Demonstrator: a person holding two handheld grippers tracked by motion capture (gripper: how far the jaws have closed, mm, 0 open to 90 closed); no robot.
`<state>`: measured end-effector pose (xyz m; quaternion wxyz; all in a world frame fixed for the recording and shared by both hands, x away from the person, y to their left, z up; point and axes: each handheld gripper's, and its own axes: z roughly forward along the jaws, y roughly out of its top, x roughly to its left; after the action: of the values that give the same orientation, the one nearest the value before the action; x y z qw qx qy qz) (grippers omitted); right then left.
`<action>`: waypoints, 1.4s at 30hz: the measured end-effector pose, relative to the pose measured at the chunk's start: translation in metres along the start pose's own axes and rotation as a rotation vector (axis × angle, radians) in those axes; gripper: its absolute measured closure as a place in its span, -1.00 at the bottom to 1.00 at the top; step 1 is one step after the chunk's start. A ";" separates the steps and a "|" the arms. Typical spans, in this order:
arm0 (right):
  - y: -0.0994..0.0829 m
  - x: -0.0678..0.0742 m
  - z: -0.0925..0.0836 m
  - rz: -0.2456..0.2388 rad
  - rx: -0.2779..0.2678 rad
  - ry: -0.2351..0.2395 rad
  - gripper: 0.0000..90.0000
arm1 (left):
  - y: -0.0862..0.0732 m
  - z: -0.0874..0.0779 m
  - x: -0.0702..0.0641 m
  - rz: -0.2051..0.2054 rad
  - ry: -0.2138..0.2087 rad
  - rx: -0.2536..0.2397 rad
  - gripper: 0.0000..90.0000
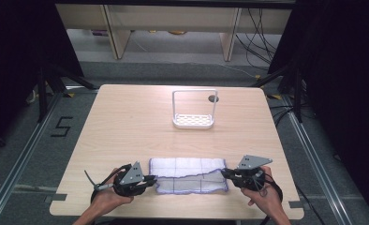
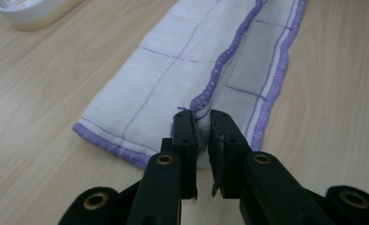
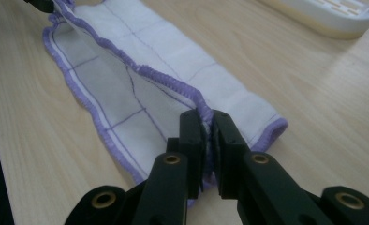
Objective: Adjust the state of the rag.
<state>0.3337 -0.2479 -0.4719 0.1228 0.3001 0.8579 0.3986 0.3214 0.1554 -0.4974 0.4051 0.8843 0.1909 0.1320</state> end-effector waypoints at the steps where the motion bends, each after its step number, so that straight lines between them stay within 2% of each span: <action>1: -0.002 0.001 0.001 -0.008 0.005 0.005 0.86 | -0.002 0.001 -0.001 -0.001 0.014 0.000 0.79; 2: -0.004 0.003 0.001 -0.010 0.010 0.006 0.86 | -0.004 0.002 -0.003 -0.009 -0.005 -0.009 0.80; 3: -0.006 0.005 0.001 -0.003 0.018 0.010 0.86 | -0.006 0.002 -0.004 0.003 -0.003 0.004 0.79; 4: -0.007 0.006 0.001 -0.009 0.023 0.013 0.85 | -0.007 0.002 -0.005 -0.002 0.005 0.017 0.79; 5: -0.009 0.008 0.001 -0.012 0.028 0.019 0.84 | -0.008 0.002 -0.004 0.017 0.002 0.024 0.78; 6: -0.010 0.009 0.001 -0.016 0.031 0.016 0.82 | -0.009 0.003 -0.005 0.006 -0.006 0.022 0.77; 8: -0.014 0.011 0.000 -0.005 0.029 0.027 0.79 | -0.010 0.004 -0.005 -0.003 0.007 0.032 0.71; 9: -0.016 0.012 -0.002 0.003 0.028 0.028 0.75 | -0.011 0.004 -0.006 -0.015 -0.001 0.021 0.67; 10: -0.017 0.013 -0.003 0.016 0.033 0.035 0.71 | -0.011 0.003 -0.006 0.004 -0.006 0.039 0.66; 11: -0.019 0.013 -0.004 0.010 0.029 0.050 0.62 | -0.011 0.003 -0.006 0.002 -0.019 0.040 0.61; 12: -0.020 0.016 -0.006 0.047 0.036 0.054 0.55 | -0.011 0.002 -0.008 -0.025 -0.028 0.040 0.54; 13: -0.022 0.015 -0.008 0.031 0.018 0.051 0.47 | -0.011 0.001 -0.009 -0.032 -0.025 0.008 0.42; 15: -0.022 0.016 -0.013 0.049 0.003 0.051 0.38 | -0.010 -0.004 -0.012 -0.056 -0.046 -0.025 0.37; 17: -0.022 0.015 -0.021 0.074 -0.034 0.047 0.33 | -0.008 -0.012 -0.013 -0.083 -0.040 -0.045 0.30; 18: -0.021 0.017 -0.024 0.108 -0.041 0.040 0.29 | -0.006 -0.014 -0.013 -0.110 -0.045 -0.067 0.24; 20: -0.019 0.014 -0.025 0.110 -0.061 0.012 0.28 | -0.002 -0.019 -0.007 -0.128 -0.029 -0.081 0.18; 22: -0.015 0.011 -0.024 0.127 -0.050 -0.021 0.27 | 0.003 -0.020 0.003 -0.159 -0.005 -0.087 0.14; 23: -0.012 0.006 -0.022 0.121 -0.041 -0.032 0.27 | 0.006 -0.020 0.010 -0.164 0.013 -0.084 0.11; 24: -0.010 0.003 -0.019 0.128 -0.035 -0.045 0.27 | 0.008 -0.019 0.014 -0.182 0.015 -0.094 0.08; 25: -0.008 0.002 -0.016 0.155 -0.026 -0.053 0.26 | 0.010 -0.019 0.018 -0.186 0.025 -0.091 0.07; 26: -0.007 -0.001 -0.014 0.143 -0.029 -0.055 0.26 | 0.012 -0.018 0.023 -0.194 0.029 -0.080 0.05; 27: -0.006 -0.003 -0.013 0.151 -0.013 -0.064 0.26 | 0.015 -0.015 0.030 -0.218 0.035 -0.077 0.04; 28: -0.003 -0.007 -0.010 0.160 -0.006 -0.073 0.26 | 0.017 -0.012 0.036 -0.218 0.037 -0.055 0.02; 29: -0.001 -0.008 -0.008 0.193 0.004 -0.079 0.26 | 0.019 -0.009 0.039 -0.235 0.054 -0.055 0.01; 30: 0.000 -0.011 -0.005 0.179 -0.001 -0.090 0.26 | 0.020 -0.006 0.046 -0.235 0.057 -0.039 0.00; 32: 0.005 -0.018 0.000 0.177 0.003 -0.103 0.26 | 0.022 0.005 0.057 -0.266 0.056 -0.016 -0.01; 33: 0.007 -0.020 0.004 0.199 0.022 -0.107 0.26 | 0.021 0.008 0.060 -0.265 0.061 -0.006 -0.01; 34: 0.008 -0.024 0.006 0.168 0.024 -0.118 0.25 | 0.021 0.013 0.065 -0.276 0.049 0.005 -0.01; 36: 0.011 -0.030 0.012 0.168 0.040 -0.126 0.25 | 0.021 0.020 0.069 -0.300 0.051 0.002 -0.03; 37: 0.011 -0.029 0.015 0.188 0.045 -0.122 0.25 | 0.021 0.022 0.072 -0.277 0.052 0.026 -0.04; 39: 0.013 -0.035 0.020 0.167 0.060 -0.127 0.25 | 0.021 0.026 0.074 -0.268 0.053 0.030 -0.04; 41: 0.013 -0.037 0.023 0.174 0.067 -0.131 0.25 | 0.022 0.032 0.073 -0.285 0.043 0.027 -0.04; 42: 0.014 -0.038 0.025 0.176 0.072 -0.132 0.24 | 0.022 0.033 0.075 -0.262 0.031 0.055 -0.04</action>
<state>0.3809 -0.2489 -0.4788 0.1327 0.4042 0.8320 0.3561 0.4057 0.1538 -0.4959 0.3914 0.8605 0.3147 0.0861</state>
